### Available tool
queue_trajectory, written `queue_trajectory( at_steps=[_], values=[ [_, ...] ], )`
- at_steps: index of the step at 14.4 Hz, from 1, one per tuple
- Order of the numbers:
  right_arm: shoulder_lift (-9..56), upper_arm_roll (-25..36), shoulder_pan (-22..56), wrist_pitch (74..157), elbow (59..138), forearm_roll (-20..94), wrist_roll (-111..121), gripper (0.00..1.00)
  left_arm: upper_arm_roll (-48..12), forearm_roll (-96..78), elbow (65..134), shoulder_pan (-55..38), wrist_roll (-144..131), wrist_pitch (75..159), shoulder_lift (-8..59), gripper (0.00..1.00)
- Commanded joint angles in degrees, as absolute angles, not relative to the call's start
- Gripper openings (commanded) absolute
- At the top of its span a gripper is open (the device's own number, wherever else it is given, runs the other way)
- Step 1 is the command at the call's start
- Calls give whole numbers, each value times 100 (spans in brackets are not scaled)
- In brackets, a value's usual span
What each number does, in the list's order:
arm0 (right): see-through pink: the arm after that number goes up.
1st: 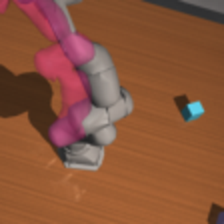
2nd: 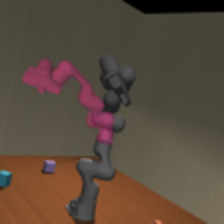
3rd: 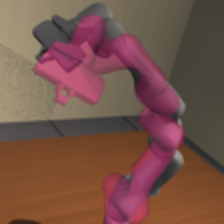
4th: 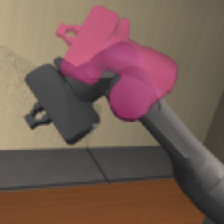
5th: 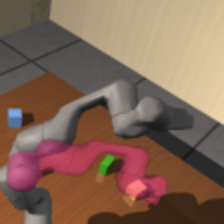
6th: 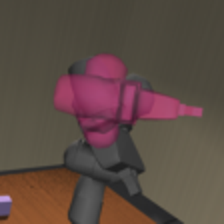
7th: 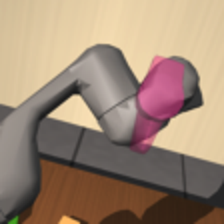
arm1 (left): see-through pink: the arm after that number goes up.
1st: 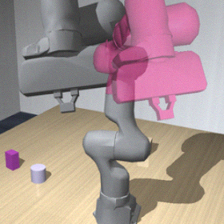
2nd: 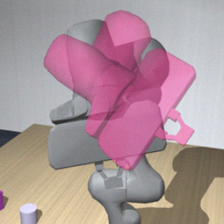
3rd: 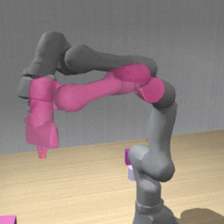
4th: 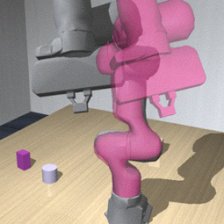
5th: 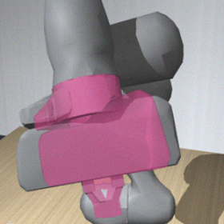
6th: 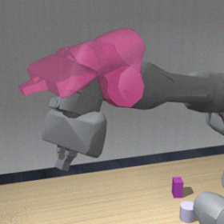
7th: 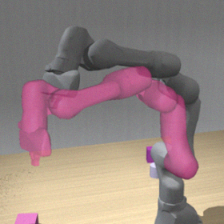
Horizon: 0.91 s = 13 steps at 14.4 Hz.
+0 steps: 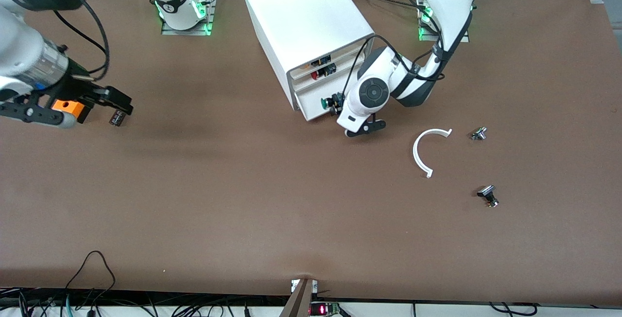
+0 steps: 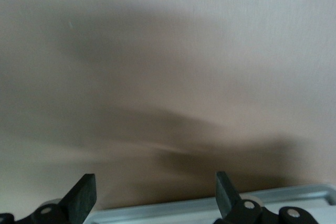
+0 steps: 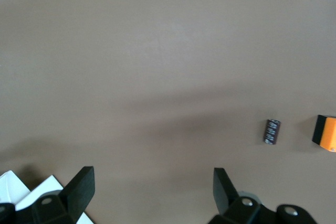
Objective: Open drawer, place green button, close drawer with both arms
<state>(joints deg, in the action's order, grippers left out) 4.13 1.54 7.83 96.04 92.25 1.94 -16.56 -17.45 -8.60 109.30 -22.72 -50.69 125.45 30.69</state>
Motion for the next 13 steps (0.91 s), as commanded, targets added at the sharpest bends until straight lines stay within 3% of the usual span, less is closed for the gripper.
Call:
queue_trajectory(
  at_steps=[1,5,9,13],
  values=[
    [-139,-376,178,9721,9729,124,-1398,100,-2038,-1010,11197,-2268,-5247,12586,2848,100],
    [-676,-720,-149,9738,10080,18,-1380,100,-2180,-1178,11285,-2276,-5256,12577,2856,100],
    [-712,-782,-185,9826,10107,-9,-1336,100,-2162,-1169,11189,-2154,-5221,12507,2787,100],
    [-554,-782,-185,9774,9906,0,-1476,100,-2118,-845,10462,-1628,-5142,11728,2444,100]
  ],
)
